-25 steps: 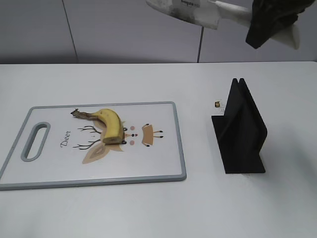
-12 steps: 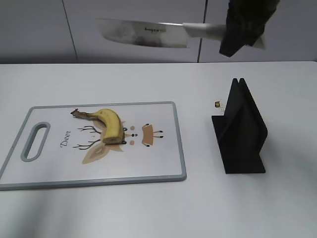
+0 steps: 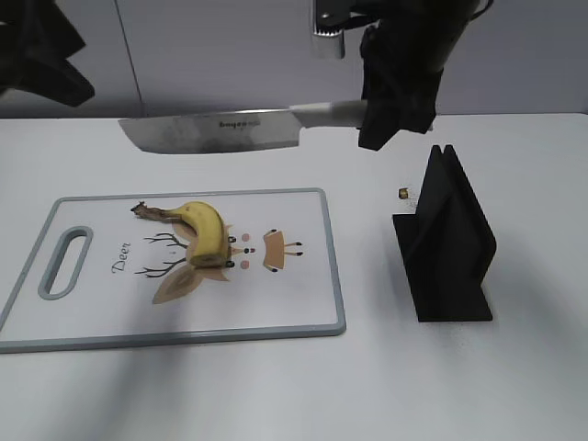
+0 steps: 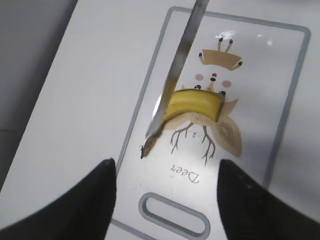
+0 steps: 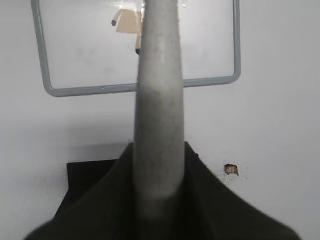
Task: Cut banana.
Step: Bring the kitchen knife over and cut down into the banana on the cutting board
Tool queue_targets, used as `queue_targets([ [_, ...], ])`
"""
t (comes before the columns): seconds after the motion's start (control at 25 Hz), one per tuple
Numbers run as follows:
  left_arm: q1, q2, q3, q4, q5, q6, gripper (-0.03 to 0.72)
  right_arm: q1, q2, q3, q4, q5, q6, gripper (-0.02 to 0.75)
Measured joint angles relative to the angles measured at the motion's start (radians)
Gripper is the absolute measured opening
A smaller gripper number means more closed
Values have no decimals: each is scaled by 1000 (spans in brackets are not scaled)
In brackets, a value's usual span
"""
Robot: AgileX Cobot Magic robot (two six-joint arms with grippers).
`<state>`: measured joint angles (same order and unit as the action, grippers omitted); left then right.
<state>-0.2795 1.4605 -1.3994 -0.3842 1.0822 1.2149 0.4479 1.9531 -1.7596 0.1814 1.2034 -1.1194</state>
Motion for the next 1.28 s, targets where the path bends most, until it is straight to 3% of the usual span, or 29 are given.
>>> queue_targets([
  [0.32,-29,117,-10,1,6,11,609,51,42,-12,9,-39,-6,160],
  [1.0,-29,262,-12,35,-22,11,585,54,56,-18,48,-52,-7,160],
  [1.12,-29,276,-12,36,-22,9,525,54,56,-18,51,-51,-7,160],
  [1.28,-29,283,-12,35,-23,0,290,54,56,-18,51,-51,-8,160],
])
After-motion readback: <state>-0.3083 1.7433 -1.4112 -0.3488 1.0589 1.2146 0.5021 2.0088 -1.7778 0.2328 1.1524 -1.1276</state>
